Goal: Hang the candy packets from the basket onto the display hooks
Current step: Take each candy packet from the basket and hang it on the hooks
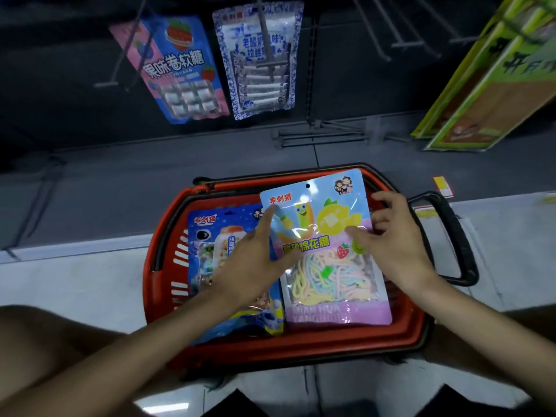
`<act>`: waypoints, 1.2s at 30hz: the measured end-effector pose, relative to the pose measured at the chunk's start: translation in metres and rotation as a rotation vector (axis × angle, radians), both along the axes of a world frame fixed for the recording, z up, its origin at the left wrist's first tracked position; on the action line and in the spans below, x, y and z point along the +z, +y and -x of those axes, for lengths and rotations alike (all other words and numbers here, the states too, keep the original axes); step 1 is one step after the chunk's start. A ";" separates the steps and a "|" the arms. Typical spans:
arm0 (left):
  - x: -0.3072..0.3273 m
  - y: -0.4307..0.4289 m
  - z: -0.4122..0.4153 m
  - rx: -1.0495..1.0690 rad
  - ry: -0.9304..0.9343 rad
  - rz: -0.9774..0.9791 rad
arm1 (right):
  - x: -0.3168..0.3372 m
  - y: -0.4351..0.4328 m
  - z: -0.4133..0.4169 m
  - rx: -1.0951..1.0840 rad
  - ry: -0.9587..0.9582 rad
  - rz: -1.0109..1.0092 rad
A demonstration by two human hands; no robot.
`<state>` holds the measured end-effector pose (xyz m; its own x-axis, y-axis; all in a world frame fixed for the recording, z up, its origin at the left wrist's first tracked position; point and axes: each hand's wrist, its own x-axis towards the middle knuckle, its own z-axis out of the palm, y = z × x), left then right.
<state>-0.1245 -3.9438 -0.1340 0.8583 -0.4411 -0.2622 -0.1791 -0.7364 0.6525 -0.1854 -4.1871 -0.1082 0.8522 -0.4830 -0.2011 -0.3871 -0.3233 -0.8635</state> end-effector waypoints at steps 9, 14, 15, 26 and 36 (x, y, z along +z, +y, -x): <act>0.023 -0.006 -0.002 0.433 0.285 0.531 | 0.016 -0.003 -0.002 0.042 -0.080 -0.473; 0.045 -0.001 -0.012 0.469 0.461 0.720 | 0.034 -0.001 -0.015 0.045 -0.200 -0.601; 0.049 -0.001 -0.012 0.469 0.508 0.769 | 0.038 0.000 -0.018 0.027 -0.223 -0.648; 0.085 0.002 -0.021 0.431 0.309 0.954 | 0.083 0.026 -0.030 0.112 -0.403 -0.511; 0.153 0.017 -0.025 0.468 -0.137 0.950 | 0.131 0.079 -0.026 0.296 -0.611 -0.087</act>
<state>-0.1000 -3.9265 0.0195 0.9913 -0.0330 0.1271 -0.1255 0.0486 0.9909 -0.1599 -4.1084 0.0224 0.9190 -0.2159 0.3300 0.2717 -0.2599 -0.9266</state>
